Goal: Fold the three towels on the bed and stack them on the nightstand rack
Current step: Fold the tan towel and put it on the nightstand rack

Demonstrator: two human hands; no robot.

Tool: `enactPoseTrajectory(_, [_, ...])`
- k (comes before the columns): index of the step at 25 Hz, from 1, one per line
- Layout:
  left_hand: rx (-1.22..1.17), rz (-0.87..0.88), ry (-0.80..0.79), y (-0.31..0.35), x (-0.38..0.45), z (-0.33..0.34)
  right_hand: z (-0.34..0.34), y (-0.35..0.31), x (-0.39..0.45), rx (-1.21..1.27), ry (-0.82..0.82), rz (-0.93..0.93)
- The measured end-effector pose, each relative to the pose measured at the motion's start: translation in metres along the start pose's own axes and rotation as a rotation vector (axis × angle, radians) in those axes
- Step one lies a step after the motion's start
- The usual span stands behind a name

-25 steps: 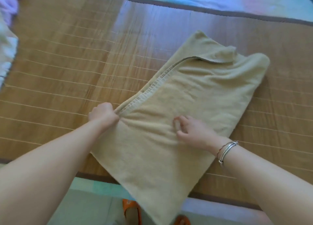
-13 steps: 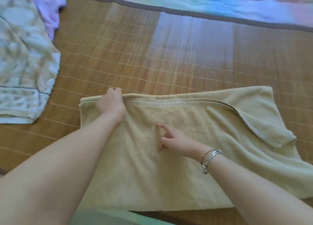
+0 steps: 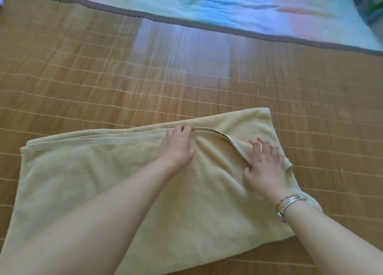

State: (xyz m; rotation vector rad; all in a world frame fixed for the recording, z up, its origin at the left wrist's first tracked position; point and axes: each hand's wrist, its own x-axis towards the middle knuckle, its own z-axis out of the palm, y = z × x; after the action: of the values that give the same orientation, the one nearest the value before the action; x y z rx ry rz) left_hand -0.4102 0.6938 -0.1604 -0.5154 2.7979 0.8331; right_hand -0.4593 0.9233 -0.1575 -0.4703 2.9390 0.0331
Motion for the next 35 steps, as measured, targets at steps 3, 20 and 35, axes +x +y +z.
enactPoseTrajectory(3, [-0.037,0.132,-0.058,0.05,0.02,0.026,0.008,0.051,0.002,-0.099,0.026,-0.036])
enactPoseTrajectory(20, [-0.201,-0.254,0.024,0.157,0.127,0.067,-0.003,0.13,0.111,1.119,-0.457,0.192])
enactPoseTrajectory(35, [-0.322,-0.245,0.139,0.201,0.141,0.091,0.009,0.235,-0.033,0.905,-0.509,0.198])
